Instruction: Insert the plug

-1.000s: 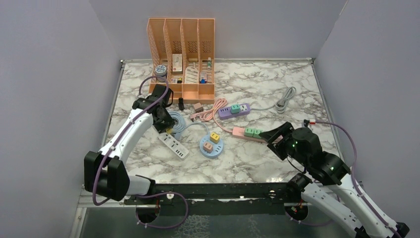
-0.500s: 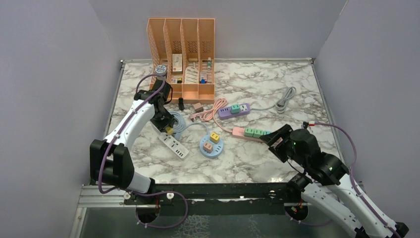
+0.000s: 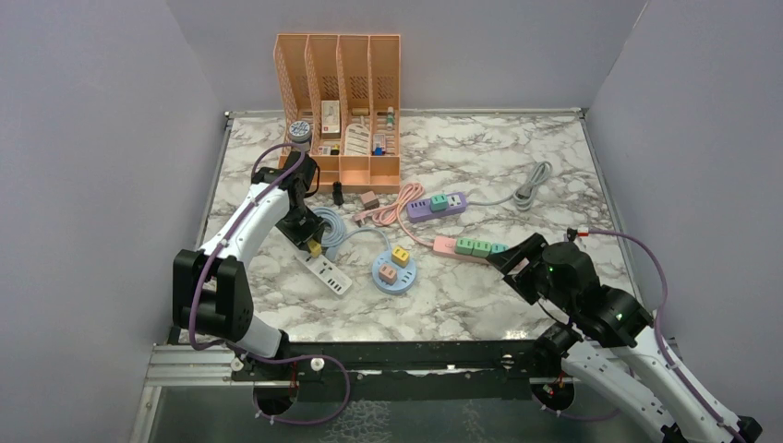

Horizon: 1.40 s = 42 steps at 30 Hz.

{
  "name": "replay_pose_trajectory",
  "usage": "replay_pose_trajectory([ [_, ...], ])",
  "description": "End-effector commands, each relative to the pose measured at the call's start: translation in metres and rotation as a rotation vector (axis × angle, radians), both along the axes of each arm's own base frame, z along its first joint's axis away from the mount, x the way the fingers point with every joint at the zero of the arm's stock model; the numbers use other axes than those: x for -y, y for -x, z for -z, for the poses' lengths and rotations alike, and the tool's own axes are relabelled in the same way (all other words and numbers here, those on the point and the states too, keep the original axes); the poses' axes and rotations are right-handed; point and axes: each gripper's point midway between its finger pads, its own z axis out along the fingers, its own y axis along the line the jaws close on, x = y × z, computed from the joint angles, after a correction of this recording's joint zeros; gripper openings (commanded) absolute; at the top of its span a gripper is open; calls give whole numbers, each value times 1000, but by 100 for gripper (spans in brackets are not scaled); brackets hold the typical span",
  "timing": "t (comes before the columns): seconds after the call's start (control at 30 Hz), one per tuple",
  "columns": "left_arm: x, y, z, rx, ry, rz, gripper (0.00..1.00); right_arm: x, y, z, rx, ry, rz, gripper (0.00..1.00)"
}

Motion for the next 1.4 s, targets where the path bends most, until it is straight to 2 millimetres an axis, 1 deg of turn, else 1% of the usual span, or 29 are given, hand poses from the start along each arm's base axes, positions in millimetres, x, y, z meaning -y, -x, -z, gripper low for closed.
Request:
replay_pose_trajectory([
  [0.0,-1,5,3,-26,8,-26,0,8,-2,1,18,33,24,70],
  [0.13,-4,4,9,-41,4,-23,0,8,-1,3,15,34,23,70],
  [0.33,-3,3,17,-52,23,-20,0,9,-1,4,19,31,25,70],
  [0.53,4,4,24,-61,71,-11,0,9,0,7,13,35,25,70],
  [0.8,7,0,25,-51,101,2,0,9,1,8,10,35,24,69],
  [1.2,2,0,24,-31,95,-10,0,9,2,10,5,32,21,69],
  [1.37,-5,3,34,-59,59,-18,0,9,2,10,5,32,19,69],
])
